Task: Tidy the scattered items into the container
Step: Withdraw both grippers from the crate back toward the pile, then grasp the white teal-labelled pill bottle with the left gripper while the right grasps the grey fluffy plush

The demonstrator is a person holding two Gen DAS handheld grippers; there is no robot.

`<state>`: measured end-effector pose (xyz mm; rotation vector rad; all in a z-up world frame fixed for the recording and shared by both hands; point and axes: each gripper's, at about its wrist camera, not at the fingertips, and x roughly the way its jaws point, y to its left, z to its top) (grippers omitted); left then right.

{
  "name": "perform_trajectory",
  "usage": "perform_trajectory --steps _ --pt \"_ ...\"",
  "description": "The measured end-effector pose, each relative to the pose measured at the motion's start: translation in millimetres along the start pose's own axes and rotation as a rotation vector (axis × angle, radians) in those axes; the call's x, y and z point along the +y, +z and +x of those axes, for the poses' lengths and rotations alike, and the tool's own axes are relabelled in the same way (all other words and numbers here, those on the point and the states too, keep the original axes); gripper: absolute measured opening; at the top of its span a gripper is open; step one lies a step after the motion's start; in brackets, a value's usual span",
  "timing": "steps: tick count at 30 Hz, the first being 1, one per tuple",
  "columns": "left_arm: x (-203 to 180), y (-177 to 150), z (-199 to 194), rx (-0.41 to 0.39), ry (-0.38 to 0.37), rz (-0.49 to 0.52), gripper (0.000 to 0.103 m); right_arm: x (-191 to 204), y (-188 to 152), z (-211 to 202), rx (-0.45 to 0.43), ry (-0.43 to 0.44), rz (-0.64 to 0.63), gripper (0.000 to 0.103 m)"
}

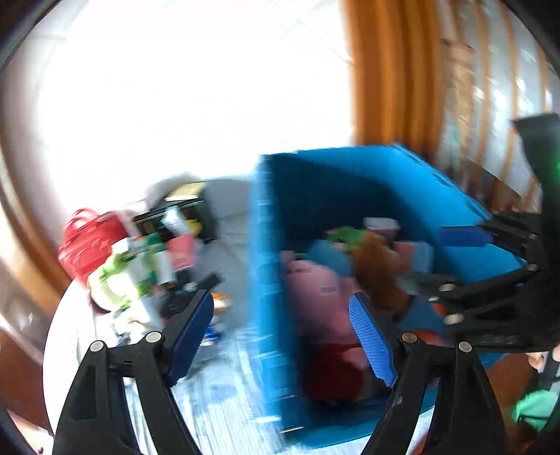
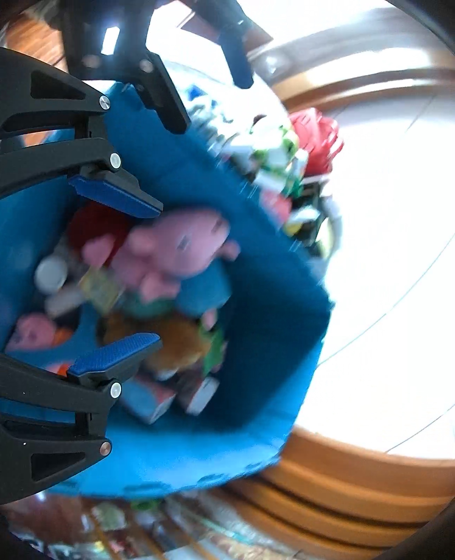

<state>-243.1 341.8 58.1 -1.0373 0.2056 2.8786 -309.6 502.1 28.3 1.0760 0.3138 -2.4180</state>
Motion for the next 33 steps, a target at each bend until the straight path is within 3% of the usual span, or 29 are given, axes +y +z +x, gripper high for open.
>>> perform_trajectory --steps 5,8,15,21,30,33 --pt "95.9 -28.8 -9.5 -0.027 0.145 -0.103 0.080 65.6 24.9 5.8 -0.078 0.089 -0.013 0.081" --pt "157.6 -48.9 -7.3 -0.020 0.223 -0.145 0.080 110.3 38.5 10.7 -0.120 0.152 -0.015 0.081" --pt "271.0 -100.9 30.6 0.058 0.270 -0.170 0.080 215.4 62.1 58.3 -0.130 0.229 0.026 0.081" --pt "327.5 -144.6 92.3 0.177 0.229 -0.204 0.080 262.9 51.4 143.1 0.000 0.199 0.100 0.081" --pt "352.1 -204.9 181.5 0.342 0.175 -0.278 0.080 252.3 7.2 262.2 0.228 0.131 0.173 0.081" --pt "360.6 -214.8 203.9 0.381 0.175 -0.317 0.080 256.4 1.2 295.2 0.273 0.134 0.160 0.071"
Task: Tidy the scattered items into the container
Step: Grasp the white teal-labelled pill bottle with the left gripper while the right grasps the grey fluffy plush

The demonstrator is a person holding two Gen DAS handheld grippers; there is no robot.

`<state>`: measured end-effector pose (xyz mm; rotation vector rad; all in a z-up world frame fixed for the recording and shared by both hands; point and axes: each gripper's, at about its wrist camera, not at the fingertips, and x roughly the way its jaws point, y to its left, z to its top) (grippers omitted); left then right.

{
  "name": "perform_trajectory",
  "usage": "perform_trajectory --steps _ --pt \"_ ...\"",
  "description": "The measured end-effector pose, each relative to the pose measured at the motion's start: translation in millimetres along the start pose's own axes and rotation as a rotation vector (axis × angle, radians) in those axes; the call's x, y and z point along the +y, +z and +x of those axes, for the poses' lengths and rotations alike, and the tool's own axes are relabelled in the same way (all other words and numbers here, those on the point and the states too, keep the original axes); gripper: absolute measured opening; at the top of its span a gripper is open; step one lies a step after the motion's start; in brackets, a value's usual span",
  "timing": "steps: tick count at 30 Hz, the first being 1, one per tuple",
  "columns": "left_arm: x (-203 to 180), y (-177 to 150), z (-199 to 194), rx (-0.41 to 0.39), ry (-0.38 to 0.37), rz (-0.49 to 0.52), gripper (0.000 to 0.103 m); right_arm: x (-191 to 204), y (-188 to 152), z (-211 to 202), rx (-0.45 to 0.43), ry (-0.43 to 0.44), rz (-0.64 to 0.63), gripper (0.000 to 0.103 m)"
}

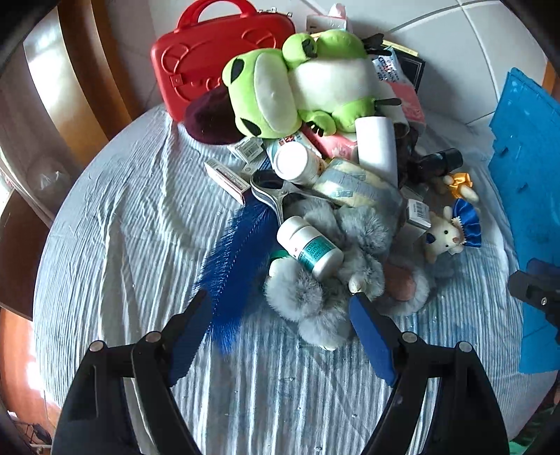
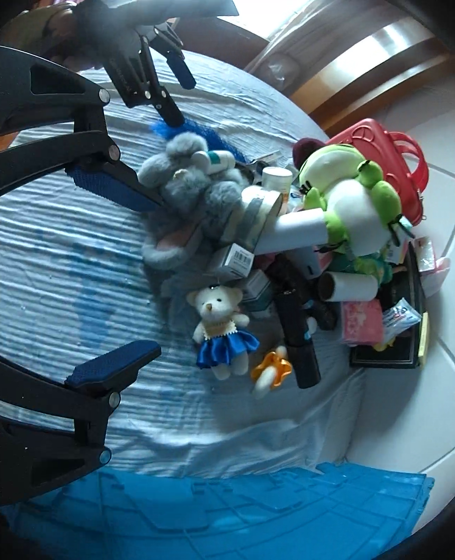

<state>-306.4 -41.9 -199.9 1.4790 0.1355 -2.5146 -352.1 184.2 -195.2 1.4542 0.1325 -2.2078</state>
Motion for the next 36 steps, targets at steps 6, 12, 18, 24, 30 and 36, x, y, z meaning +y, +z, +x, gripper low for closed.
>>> perform_trajectory --steps 6,12,18,24,30,36 --pt "-3.4 23.4 26.3 0.014 -0.024 -0.051 0.080 5.1 2.7 38.6 0.055 0.038 -0.006 0.070" --pt "-16.7 37.1 68.4 0.104 -0.043 -0.057 0.056 4.1 14.7 53.9 0.069 0.057 -0.002 0.070" --pt "-10.9 22.9 75.3 0.107 -0.040 -0.027 0.044 19.8 25.0 76.2 0.106 0.101 -0.023 0.064" --pt "23.4 12.6 51.0 0.058 0.002 -0.057 0.039 53.0 36.5 97.1 0.136 0.184 -0.009 0.064" --pt "49.6 0.5 59.6 0.072 0.012 -0.052 0.039 77.2 39.3 125.5 0.164 0.163 0.065 0.064" --pt "64.2 -2.1 81.9 0.096 -0.029 -0.002 0.036 95.0 39.0 147.4 0.177 0.123 0.159 0.065"
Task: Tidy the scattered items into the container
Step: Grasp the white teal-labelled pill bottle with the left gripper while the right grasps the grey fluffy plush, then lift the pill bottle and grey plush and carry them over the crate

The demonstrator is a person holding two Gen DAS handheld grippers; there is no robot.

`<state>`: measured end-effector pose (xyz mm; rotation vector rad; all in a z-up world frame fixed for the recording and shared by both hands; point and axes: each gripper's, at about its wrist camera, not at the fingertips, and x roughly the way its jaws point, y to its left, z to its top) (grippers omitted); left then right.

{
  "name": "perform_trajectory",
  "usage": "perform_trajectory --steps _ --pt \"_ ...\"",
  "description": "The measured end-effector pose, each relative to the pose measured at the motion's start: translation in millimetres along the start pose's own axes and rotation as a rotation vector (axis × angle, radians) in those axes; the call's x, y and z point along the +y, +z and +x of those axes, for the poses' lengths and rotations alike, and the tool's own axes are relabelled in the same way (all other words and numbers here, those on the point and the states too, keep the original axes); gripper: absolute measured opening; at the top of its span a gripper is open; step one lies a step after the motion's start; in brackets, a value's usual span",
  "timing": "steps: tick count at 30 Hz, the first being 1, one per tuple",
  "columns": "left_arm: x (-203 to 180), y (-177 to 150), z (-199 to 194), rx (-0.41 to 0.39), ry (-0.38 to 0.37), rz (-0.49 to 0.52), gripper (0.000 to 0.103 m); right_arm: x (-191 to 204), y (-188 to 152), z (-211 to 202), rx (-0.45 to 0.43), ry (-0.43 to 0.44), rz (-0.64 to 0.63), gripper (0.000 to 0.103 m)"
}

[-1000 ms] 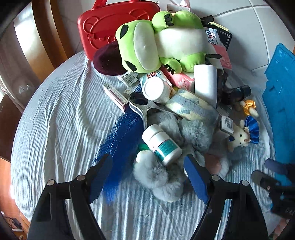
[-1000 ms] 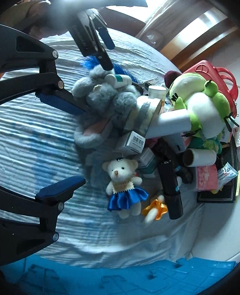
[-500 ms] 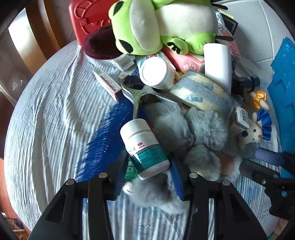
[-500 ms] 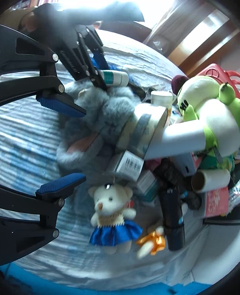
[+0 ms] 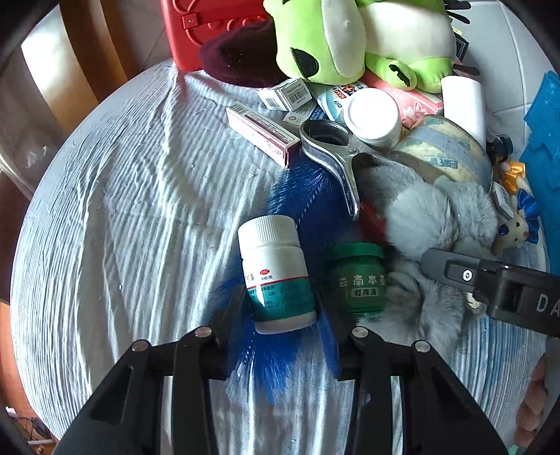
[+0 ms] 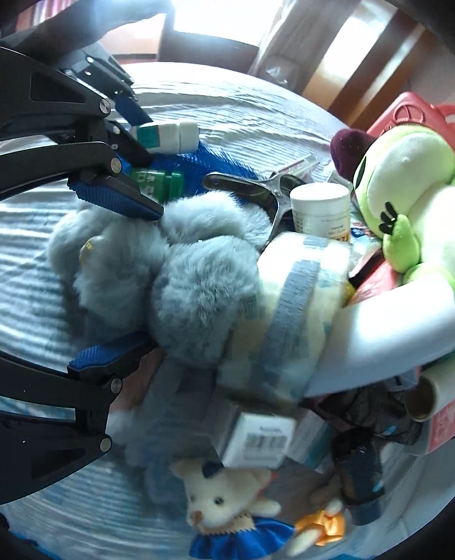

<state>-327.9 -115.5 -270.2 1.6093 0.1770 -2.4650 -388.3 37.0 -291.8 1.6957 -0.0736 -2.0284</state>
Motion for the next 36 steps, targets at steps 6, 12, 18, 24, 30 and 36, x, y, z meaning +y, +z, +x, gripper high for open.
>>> perform_trajectory --steps 6,12,18,24,30,36 --pt "5.8 1.1 7.9 -0.002 -0.071 0.055 0.035 10.1 -6.9 26.7 -0.072 -0.169 0.015 0.048" --pt "3.9 -9.6 -11.1 -0.039 -0.116 0.104 0.035 7.3 -39.1 30.8 -0.080 -0.179 0.026 0.037" --pt "-3.6 -15.7 -46.5 -0.101 -0.126 0.137 0.034 11.1 -77.7 18.0 -0.130 -0.185 0.012 0.036" --pt "-17.3 -14.6 -87.6 -0.194 -0.131 0.179 0.034 18.9 -105.8 -10.1 -0.224 -0.188 0.004 0.036" --pt "-26.1 -10.8 -121.6 -0.266 -0.144 0.205 0.034 19.0 -118.3 -57.2 -0.328 -0.205 -0.020 0.036" --pt "-36.4 -6.6 -164.2 -0.356 -0.160 0.239 0.034 13.7 -95.8 -127.7 -0.431 -0.227 -0.030 0.036"
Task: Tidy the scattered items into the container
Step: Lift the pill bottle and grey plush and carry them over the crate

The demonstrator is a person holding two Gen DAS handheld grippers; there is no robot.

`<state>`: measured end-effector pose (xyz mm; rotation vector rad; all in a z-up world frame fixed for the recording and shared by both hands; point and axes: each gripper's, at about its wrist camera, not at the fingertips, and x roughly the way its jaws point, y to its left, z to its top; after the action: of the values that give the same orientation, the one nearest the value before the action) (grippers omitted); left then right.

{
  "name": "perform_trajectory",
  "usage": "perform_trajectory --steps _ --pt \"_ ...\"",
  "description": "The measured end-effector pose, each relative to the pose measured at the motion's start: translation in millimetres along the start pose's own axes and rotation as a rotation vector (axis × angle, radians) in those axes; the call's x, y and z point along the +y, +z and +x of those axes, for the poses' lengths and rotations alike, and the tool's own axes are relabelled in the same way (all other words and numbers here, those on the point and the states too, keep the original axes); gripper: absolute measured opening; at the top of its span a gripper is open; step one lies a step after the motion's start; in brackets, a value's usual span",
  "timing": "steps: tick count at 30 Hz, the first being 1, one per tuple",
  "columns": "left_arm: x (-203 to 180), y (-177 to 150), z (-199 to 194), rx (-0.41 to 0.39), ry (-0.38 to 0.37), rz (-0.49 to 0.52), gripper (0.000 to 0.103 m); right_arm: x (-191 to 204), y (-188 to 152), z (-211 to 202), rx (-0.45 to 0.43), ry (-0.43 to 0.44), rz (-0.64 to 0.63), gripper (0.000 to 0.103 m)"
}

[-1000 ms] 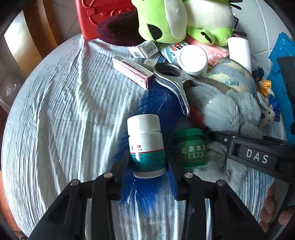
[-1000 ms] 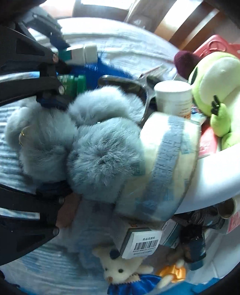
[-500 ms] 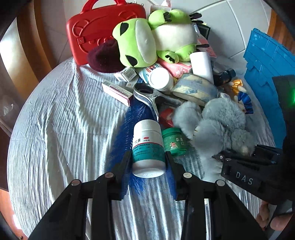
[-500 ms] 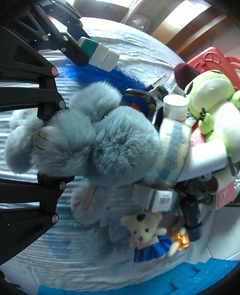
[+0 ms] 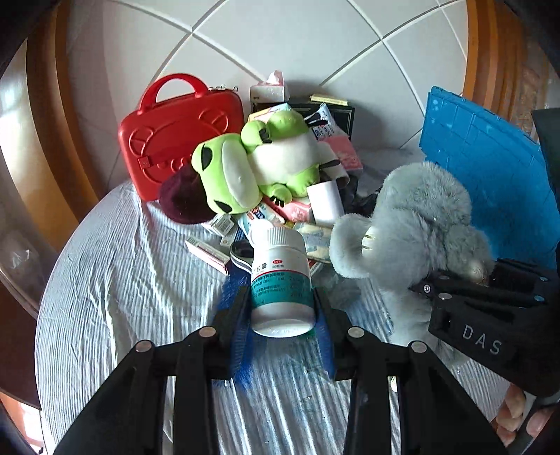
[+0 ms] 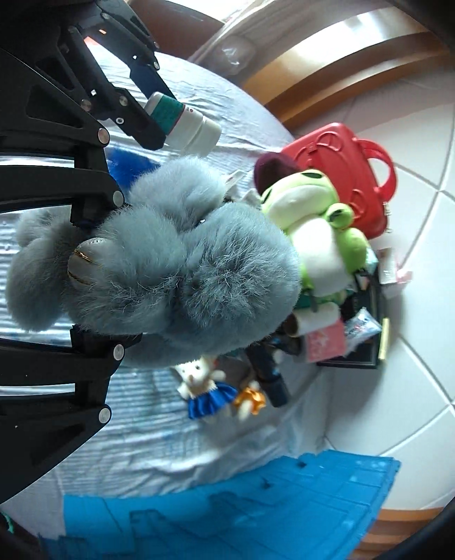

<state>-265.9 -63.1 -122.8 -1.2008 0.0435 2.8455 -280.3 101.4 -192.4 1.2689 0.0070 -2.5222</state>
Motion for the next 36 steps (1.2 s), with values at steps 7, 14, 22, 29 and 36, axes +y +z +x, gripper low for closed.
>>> perform_trajectory --steps 7,14,22,29,36 --pt "-19.9 23.7 -39.5 -0.099 -0.027 0.037 0.034 -2.4 50.5 -59.0 -0.118 -0.032 0.002 0.036" --pt "-55.4 57.2 -76.5 -0.203 -0.072 0.069 0.034 -22.1 81.3 -123.3 -0.238 -0.086 0.005 0.036" --pt "-133.2 99.3 -97.1 -0.296 -0.123 0.108 0.034 -87.8 98.8 -194.4 -0.367 -0.147 0.025 0.036" --pt "-253.0 136.8 -113.3 -0.381 -0.184 0.127 0.034 -205.2 105.7 -267.2 -0.469 -0.221 0.031 0.036" --pt "-410.5 159.0 -100.0 -0.297 -0.255 0.176 0.034 -352.0 99.7 -301.6 -0.432 -0.309 0.076 0.036"
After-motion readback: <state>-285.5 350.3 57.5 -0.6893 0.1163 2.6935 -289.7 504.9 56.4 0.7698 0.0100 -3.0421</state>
